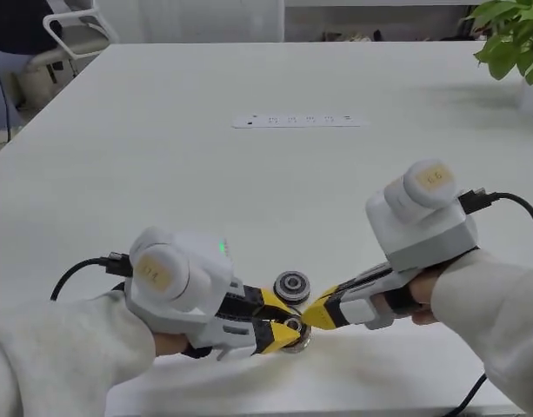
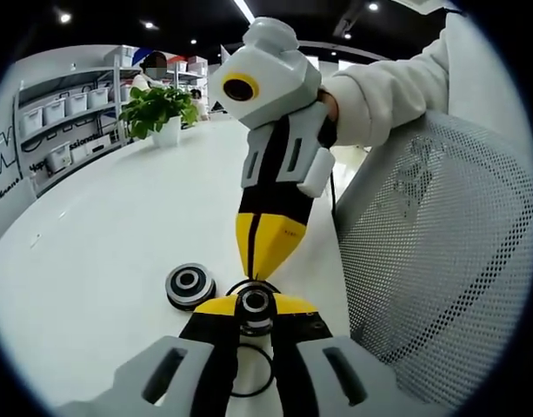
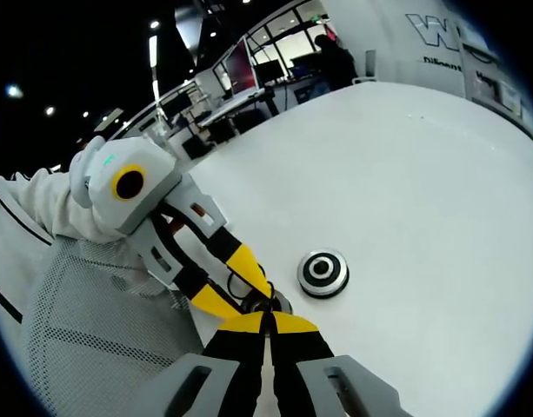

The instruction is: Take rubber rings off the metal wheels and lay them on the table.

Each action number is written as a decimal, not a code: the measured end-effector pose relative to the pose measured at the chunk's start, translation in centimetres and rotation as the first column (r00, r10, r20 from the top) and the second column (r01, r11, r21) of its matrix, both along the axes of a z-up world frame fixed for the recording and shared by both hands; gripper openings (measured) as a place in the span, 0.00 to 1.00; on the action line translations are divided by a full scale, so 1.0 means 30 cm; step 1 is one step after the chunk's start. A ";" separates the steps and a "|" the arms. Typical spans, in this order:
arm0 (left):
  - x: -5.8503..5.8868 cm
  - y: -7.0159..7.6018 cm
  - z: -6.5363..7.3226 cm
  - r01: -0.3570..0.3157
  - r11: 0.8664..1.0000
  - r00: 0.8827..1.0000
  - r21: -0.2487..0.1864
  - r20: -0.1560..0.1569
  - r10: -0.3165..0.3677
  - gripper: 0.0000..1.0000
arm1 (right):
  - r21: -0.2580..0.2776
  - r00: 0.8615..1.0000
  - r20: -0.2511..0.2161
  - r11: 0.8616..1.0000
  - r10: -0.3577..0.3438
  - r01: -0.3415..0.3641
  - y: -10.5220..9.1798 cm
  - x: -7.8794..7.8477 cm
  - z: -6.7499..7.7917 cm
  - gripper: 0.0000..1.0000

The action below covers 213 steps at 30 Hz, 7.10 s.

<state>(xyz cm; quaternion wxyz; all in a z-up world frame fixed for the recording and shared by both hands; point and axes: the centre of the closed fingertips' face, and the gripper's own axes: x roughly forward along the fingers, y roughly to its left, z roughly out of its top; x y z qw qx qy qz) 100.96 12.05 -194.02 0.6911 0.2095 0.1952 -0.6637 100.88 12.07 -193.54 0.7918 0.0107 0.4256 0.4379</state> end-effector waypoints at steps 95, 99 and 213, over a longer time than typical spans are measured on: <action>0.012 0.313 0.225 -0.182 0.976 0.981 -0.118 -0.092 0.172 0.89 | 0.043 0.997 0.005 0.996 -0.083 0.083 -0.028 0.034 0.041 0.00; 0.001 0.324 0.184 -0.184 0.980 0.977 -0.076 -0.124 0.174 0.89 | 0.055 0.996 0.014 0.994 -0.092 0.091 -0.028 0.040 0.053 0.00; -0.049 0.339 0.111 -0.151 0.988 0.967 0.007 -0.205 0.149 0.84 | 0.058 0.936 0.338 0.995 -0.098 0.083 0.021 0.178 0.133 0.14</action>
